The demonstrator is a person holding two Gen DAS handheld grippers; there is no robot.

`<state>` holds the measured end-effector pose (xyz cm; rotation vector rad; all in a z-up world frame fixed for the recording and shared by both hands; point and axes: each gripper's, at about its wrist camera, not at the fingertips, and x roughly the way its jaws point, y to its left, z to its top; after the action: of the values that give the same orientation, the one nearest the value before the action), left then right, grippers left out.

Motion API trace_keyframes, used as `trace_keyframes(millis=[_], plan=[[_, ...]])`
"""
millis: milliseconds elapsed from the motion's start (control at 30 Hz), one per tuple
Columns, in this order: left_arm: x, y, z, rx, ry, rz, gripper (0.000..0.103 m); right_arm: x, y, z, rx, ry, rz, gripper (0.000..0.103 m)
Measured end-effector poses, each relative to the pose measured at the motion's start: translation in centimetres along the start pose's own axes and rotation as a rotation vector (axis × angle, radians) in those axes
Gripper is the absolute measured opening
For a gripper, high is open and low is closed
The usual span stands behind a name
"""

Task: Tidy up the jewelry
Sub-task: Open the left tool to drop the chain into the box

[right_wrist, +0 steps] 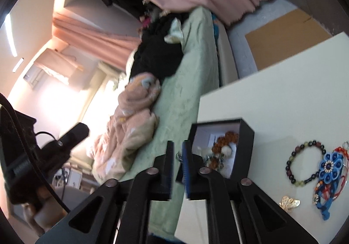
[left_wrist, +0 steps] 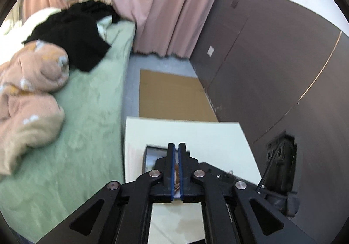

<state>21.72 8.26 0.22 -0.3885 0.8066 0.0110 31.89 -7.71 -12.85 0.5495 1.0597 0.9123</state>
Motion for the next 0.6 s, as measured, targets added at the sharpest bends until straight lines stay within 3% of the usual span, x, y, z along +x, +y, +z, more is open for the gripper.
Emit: trace_keyframes(millis=[33, 67, 100, 133, 600], plan=[[0.6, 0.1, -0.4, -0.008, 0.015, -0.003, 0.023, 0.3, -0.1, -0.1, 0.005, 0.024, -0.015, 0.067], [1.0, 0.3, -0.7, -0.017, 0.022, -0.009, 0.033, 0.2, -0.2, -0.1, 0.005, 0.024, -0.028, 0.077], [1.2, 0.3, -1.0, -0.026, 0.021, -0.015, 0.051, 0.0, -0.3, -0.2, 0.003, 0.016, -0.043, 0.077], [1.3, 0.5, -1.2, -0.036, 0.014, -0.020, 0.061, -0.3, -0.4, -0.2, -0.002, 0.012, -0.054, 0.077], [5.0, -1.7, -4.4, -0.023, 0.074, -0.059, 0.063, -6.0, -5.9, -0.9, 0.075, 0.011, -0.185, 0.077]])
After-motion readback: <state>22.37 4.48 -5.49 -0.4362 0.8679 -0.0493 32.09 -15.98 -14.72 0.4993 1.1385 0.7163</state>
